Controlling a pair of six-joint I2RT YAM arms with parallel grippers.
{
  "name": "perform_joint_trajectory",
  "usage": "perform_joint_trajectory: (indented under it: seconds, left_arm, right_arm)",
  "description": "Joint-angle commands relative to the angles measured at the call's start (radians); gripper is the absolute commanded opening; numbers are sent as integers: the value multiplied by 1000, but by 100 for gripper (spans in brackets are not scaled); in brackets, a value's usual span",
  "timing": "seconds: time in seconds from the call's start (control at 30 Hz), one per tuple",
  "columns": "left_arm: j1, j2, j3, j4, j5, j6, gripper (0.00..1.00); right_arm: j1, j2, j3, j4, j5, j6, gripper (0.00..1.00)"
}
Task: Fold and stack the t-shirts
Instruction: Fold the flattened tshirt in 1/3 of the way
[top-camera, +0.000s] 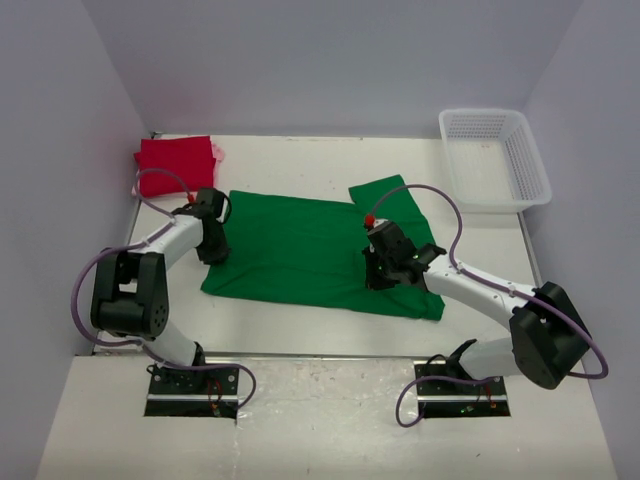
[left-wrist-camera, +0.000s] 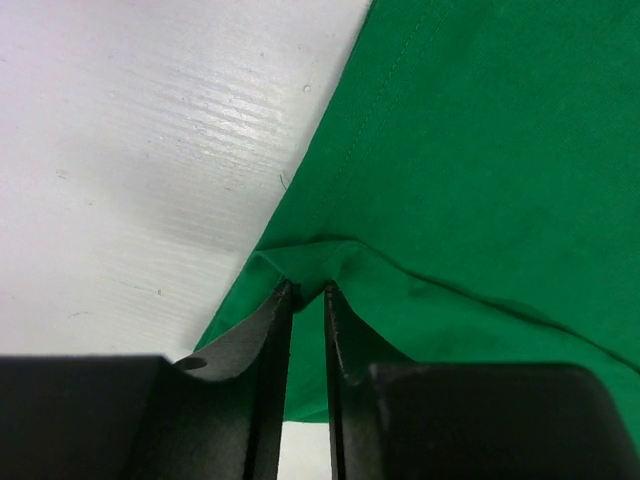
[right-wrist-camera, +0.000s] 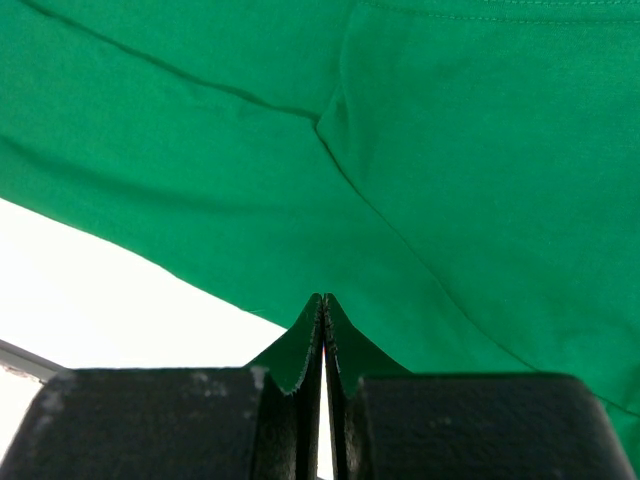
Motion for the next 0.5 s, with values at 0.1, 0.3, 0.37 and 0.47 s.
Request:
perform_joint_trajectory:
  seconds: [0.1, 0.3, 0.37, 0.47]
  left_arm:
    - [-5, 24, 34, 17, -29, -3, 16]
    - [-5, 27, 39, 18, -34, -5, 0]
    - [-5, 7, 37, 20, -32, -5, 0]
    - [-8, -45, 37, 14, -34, -3, 0]
  right_arm:
    - [6, -8, -18, 41, -2, -4, 0]
    - [4, -6, -21, 50, -2, -5, 0]
    - [6, 7, -16, 53, -26, -5, 0]
    - [6, 20, -16, 59, -28, -2, 0]
